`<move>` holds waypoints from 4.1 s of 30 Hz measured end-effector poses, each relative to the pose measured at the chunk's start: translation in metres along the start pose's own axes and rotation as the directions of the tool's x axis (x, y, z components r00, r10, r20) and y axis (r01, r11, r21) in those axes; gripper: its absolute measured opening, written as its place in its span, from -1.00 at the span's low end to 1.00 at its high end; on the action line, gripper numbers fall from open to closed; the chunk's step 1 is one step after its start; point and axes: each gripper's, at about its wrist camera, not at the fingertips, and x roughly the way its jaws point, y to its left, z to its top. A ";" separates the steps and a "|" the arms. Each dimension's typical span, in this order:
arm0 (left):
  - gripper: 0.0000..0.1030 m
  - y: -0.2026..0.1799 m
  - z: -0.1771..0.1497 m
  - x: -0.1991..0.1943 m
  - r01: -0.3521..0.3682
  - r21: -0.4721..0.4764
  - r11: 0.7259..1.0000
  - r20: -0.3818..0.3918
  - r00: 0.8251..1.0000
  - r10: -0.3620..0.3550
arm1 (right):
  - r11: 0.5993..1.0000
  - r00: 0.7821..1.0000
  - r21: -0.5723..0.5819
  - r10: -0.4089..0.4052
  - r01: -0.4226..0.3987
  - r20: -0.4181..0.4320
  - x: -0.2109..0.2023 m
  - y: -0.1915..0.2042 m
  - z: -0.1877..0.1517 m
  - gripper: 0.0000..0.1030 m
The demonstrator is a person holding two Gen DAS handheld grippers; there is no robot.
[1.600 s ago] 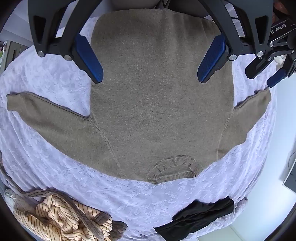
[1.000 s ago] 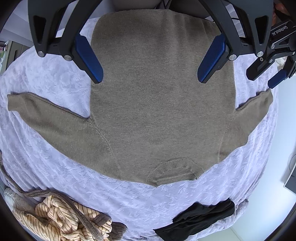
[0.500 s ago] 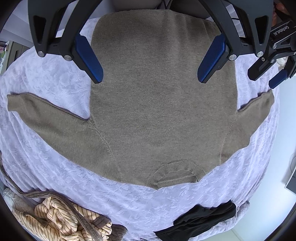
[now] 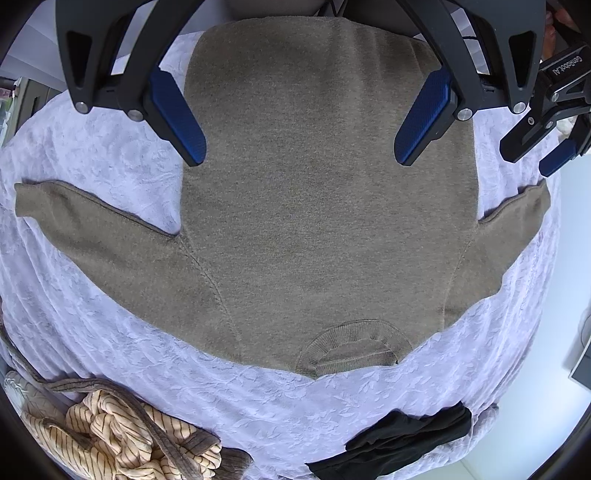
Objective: Fold small clothes
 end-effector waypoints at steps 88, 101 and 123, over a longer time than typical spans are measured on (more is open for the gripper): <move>-0.82 0.158 0.102 0.043 0.340 -0.245 0.908 0.487 0.853 -0.188 | 0.983 0.992 -0.130 0.121 -0.126 -0.046 0.079 0.053 0.019 0.98; 0.46 -0.062 0.107 0.185 0.060 0.088 0.994 0.144 0.987 -0.073 | 0.992 0.997 0.117 0.058 -0.052 -0.045 0.084 -0.080 0.006 0.98; 0.98 0.133 0.037 0.174 -0.231 -0.221 0.947 0.048 0.968 0.248 | 0.487 0.932 -0.799 -0.112 0.354 0.344 0.155 0.180 0.060 0.77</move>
